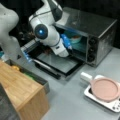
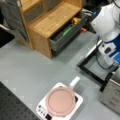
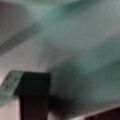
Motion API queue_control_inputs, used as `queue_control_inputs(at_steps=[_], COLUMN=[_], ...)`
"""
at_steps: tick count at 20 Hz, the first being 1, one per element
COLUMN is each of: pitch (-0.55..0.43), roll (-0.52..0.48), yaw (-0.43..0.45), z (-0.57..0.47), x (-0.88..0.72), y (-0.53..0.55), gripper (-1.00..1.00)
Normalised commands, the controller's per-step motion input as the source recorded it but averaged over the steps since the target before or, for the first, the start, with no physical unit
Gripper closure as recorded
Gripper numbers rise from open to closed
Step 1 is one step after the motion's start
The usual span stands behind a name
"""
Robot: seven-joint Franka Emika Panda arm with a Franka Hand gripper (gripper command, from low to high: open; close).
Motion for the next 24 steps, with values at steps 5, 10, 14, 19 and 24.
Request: queue_control_inputs(at_steps=[5, 10, 14, 19, 24], pitch=[-0.152, -0.153, -0.154, -0.15, -0.142], roll=[-0.006, -0.017, -0.034, -0.042, -0.035], yaw=[0.09, 0.112, 0.147, 0.175, 0.205], z=[-0.14, -0.13, -0.1, -0.08, -0.06], x=[0.06, 0.06, 0.07, 0.08, 0.09], y=[-0.29, -0.33, -0.37, -0.39, -0.4], gripper=[1.0, 1.0, 1.0, 1.0, 1.0])
